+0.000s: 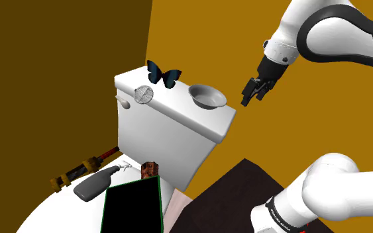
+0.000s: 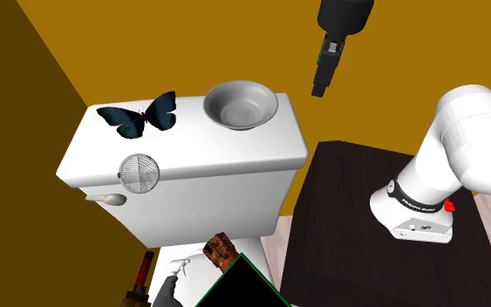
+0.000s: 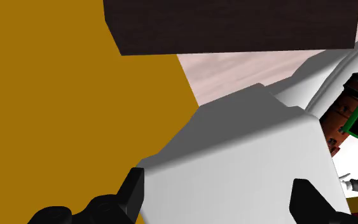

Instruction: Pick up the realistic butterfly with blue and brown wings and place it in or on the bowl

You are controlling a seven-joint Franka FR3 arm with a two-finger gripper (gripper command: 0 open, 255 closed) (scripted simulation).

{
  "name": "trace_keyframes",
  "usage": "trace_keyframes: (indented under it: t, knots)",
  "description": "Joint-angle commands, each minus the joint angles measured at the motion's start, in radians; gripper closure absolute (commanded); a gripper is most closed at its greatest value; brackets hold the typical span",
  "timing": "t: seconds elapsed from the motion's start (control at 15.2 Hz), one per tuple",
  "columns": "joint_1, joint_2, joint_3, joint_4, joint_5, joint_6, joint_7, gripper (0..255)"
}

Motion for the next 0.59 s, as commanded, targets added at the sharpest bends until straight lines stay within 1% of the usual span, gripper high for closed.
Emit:
trace_keyframes:
  t: [0.0,0.26,0.53]
  knots:
    - [0.0,0.0,0.0,0.0,0.0,0.0,0.0,0]
    - [0.021,0.173,-0.014,0.106,-0.001,0.063,-0.071,0]
    - [0.042,0.34,-0.022,0.23,0.005,0.102,-0.142,0]
